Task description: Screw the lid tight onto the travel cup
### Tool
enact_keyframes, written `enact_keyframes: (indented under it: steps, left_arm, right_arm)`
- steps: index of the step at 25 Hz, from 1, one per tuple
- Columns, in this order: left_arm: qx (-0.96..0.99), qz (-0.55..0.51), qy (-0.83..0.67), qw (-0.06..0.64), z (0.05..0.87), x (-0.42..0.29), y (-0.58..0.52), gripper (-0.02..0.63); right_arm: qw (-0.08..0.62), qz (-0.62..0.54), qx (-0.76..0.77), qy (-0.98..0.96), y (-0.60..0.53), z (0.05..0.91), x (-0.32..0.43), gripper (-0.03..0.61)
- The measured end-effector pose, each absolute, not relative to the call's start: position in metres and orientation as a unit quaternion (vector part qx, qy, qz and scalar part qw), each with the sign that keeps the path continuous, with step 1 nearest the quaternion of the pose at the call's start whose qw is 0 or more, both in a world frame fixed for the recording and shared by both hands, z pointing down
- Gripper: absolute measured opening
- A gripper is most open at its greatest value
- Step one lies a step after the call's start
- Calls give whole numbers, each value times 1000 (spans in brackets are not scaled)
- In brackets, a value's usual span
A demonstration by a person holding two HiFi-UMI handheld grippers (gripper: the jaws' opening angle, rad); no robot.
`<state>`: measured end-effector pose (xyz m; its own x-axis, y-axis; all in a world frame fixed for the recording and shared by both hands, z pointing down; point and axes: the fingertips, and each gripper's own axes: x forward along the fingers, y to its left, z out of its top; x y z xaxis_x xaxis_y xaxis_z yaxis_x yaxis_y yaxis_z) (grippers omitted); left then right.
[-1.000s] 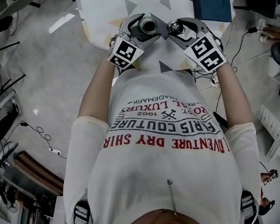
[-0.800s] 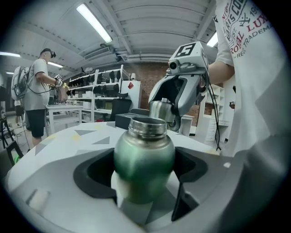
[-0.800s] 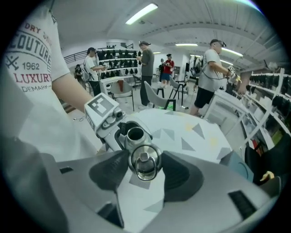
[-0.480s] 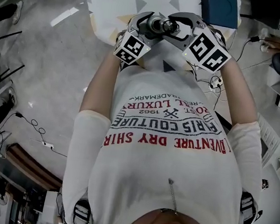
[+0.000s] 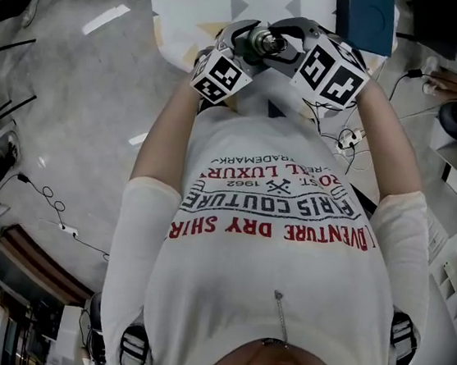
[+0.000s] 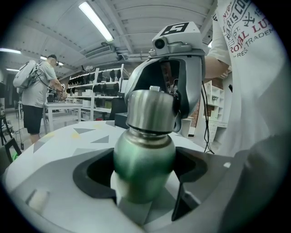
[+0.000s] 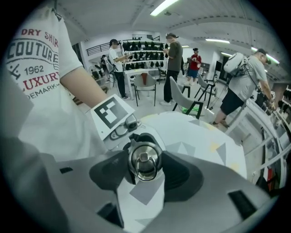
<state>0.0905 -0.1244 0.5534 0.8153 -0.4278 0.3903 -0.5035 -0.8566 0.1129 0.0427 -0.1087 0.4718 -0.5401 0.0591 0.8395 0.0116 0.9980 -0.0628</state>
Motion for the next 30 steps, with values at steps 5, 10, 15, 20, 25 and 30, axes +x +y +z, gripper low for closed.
enact_keyframes:
  steps: [5, 10, 15, 20, 25, 30]
  left_arm:
    - [947, 176, -247, 107, 553, 90, -126, 387]
    - [946, 174, -250, 108, 554, 90, -125, 387]
    - [946, 172, -250, 113, 558, 89, -126, 388]
    - [945, 172, -250, 119, 559, 88, -124, 390]
    - [947, 168, -250, 115, 554, 90, -127, 391]
    - [945, 169, -250, 123, 557, 90, -123, 391]
  right_arm:
    - [490, 24, -24, -871, -110, 478, 40, 235]
    - [482, 45, 13, -875, -111, 478, 40, 235]
    - [470, 96, 90, -873, -117, 480, 40, 235]
    - [451, 145, 166, -865, -120, 479, 40, 235]
    - [434, 166, 228, -856, -124, 478, 43, 235]
    - [422, 146, 178, -877, -117, 474, 44, 248]
